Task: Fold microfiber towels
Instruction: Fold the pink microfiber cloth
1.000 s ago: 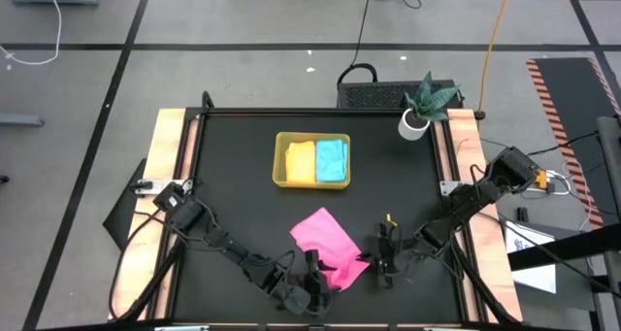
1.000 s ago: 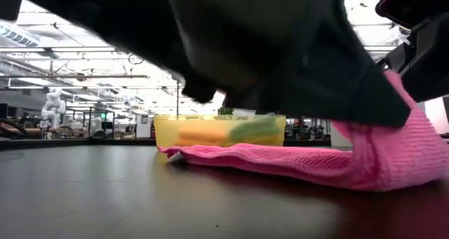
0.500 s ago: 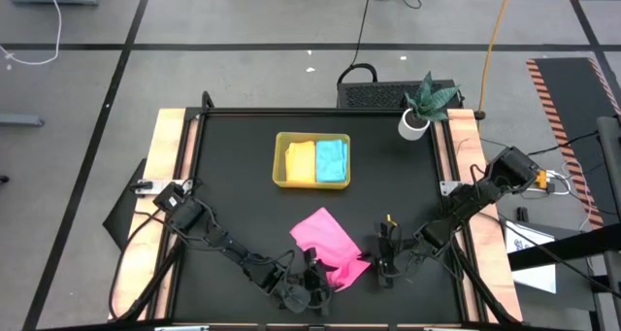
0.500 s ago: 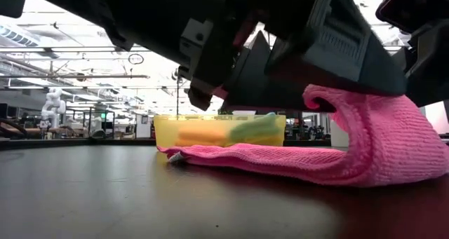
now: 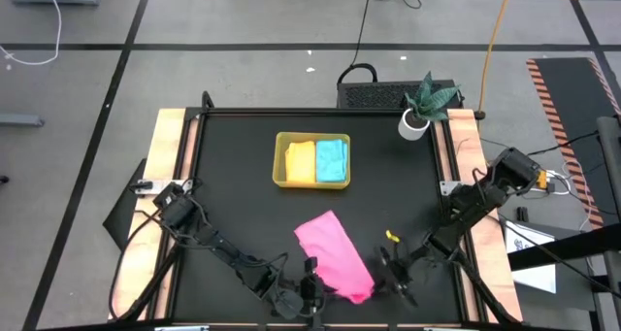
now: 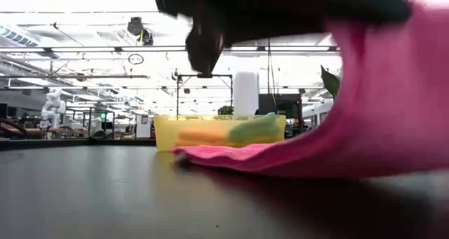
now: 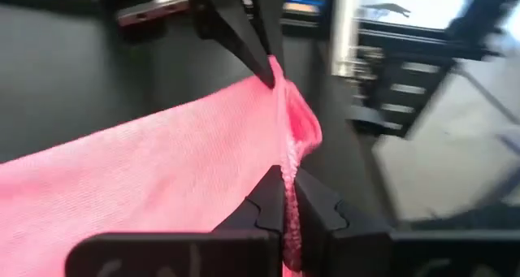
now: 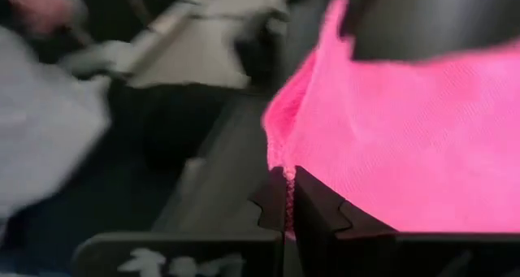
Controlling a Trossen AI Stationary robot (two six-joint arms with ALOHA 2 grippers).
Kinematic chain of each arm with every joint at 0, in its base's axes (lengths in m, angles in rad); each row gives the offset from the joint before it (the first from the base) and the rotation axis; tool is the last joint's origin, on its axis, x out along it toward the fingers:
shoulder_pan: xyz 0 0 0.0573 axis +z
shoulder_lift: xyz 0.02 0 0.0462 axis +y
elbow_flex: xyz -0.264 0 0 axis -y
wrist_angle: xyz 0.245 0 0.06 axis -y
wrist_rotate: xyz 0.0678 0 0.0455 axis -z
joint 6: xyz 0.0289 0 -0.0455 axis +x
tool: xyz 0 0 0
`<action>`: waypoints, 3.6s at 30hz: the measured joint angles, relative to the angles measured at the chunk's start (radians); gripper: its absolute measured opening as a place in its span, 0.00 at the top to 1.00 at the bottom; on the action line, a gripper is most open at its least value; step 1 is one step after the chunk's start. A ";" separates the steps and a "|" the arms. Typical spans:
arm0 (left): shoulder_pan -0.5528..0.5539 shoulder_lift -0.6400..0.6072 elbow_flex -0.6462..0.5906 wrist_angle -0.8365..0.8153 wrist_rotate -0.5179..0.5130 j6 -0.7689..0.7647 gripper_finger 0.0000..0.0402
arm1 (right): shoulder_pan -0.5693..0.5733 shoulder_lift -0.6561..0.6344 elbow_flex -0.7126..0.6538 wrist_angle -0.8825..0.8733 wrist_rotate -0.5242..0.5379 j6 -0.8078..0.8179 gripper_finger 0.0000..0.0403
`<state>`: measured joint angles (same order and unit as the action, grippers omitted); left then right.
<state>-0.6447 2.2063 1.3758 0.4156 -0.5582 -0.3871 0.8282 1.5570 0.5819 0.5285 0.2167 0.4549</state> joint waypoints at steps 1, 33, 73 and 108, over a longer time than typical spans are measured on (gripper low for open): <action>-0.004 -0.010 0.000 0.000 0.027 0.016 0.96 | 0.011 0.000 0.000 0.032 -0.013 -0.017 0.99; 0.082 -0.111 0.000 -0.712 -0.228 -0.243 0.95 | -0.251 0.000 0.000 -0.107 0.232 0.005 0.99; 0.155 -0.124 0.032 -0.800 -0.065 -0.388 0.98 | -0.309 -0.024 0.000 -0.262 0.304 0.022 0.99; 0.162 -0.136 0.016 -0.624 -0.118 -0.311 0.95 | -0.382 -0.051 0.000 -0.114 0.120 -0.276 0.66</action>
<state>-0.4831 2.0702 1.3922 -0.2081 -0.6759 -0.6981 0.4466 1.5063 0.5822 0.4150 0.3368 0.1791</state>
